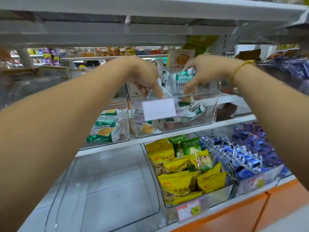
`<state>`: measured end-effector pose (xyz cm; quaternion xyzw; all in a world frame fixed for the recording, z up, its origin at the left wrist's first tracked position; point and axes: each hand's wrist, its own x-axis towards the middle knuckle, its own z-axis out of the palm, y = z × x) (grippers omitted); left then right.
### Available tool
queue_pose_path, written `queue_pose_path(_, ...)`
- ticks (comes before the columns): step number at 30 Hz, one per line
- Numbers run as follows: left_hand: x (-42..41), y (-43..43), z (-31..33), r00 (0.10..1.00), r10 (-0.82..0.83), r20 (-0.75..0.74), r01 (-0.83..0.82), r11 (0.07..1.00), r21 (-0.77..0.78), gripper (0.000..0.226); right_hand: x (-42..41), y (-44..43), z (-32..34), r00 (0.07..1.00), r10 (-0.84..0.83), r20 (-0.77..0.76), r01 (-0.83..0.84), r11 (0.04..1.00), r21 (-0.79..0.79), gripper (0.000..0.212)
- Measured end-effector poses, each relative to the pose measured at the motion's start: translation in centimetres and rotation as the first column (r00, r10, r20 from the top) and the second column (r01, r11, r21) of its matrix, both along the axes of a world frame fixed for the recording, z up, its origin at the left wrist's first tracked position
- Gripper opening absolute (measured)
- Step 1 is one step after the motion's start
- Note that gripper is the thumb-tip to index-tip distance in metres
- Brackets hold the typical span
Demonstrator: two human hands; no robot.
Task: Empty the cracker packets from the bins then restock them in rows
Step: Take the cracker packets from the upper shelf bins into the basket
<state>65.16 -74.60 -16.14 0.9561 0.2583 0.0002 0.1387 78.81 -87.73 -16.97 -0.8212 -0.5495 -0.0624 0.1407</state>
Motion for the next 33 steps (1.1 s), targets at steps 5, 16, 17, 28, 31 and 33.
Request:
queue_pose_path(5,1.3,0.5,0.7,0.988,0.062,0.140,-0.046,0.992,-0.118,0.065,1.3,-4.0,0.6,0.857,0.158,-0.490,0.119,0.865,0.487,0.038)
queue_pose_path(16,5.0,1.7,-1.4,0.976,0.042,-0.212,-0.071,0.989,-0.128,0.072,2.1,-6.0,-1.6,0.794,0.157,-0.587,0.147,0.887,0.437,0.062)
queue_pose_path(17,5.2,1.9,-1.6,0.969,0.049,-0.242,-0.082,0.988,-0.129,0.072,2.1,-5.9,-1.7,0.799,0.155,-0.581,0.141,0.891,0.431,0.063)
queue_pose_path(28,5.8,2.2,-2.5,0.992,0.015,-0.128,-0.042,0.978,-0.204,0.051,1.7,-5.7,-2.5,0.822,0.172,-0.542,0.091,0.901,0.424,0.053)
queue_pose_path(31,4.7,1.8,-1.7,0.998,0.018,0.057,-0.008,0.984,-0.177,0.056,0.9,-6.0,-2.7,0.791,0.223,-0.571,0.093,0.877,0.471,0.037)
queue_pose_path(33,3.3,0.9,-1.0,0.982,-0.009,0.187,0.030,0.994,-0.109,0.060,-0.1,-6.4,-2.6,0.773,0.267,-0.575,0.090,0.852,0.516,0.035)
